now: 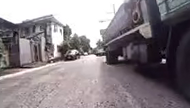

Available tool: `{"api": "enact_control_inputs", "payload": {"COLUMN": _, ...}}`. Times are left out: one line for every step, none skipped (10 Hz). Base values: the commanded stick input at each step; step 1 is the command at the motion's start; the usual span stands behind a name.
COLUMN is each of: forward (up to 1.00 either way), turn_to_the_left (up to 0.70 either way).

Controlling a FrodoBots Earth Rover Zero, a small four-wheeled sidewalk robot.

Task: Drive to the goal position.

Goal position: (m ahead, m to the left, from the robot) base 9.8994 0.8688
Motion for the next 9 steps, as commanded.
{"api": "enact_control_inputs", "payload": {"forward": 0.7, "turn_to_the_left": 0.0}}
{"api": "enact_control_inputs", "payload": {"forward": 0.7, "turn_to_the_left": 0.0}}
{"api": "enact_control_inputs", "payload": {"forward": 0.7, "turn_to_the_left": 0.0}}
{"api": "enact_control_inputs", "payload": {"forward": 0.7, "turn_to_the_left": 0.0}}
{"api": "enact_control_inputs", "payload": {"forward": 0.7, "turn_to_the_left": 0.0}}
{"api": "enact_control_inputs", "payload": {"forward": 0.7, "turn_to_the_left": 0.0}}
{"api": "enact_control_inputs", "payload": {"forward": 0.7, "turn_to_the_left": 0.0}}
{"api": "enact_control_inputs", "payload": {"forward": 0.7, "turn_to_the_left": 0.0}}
{"api": "enact_control_inputs", "payload": {"forward": 0.7, "turn_to_the_left": 0.0}}
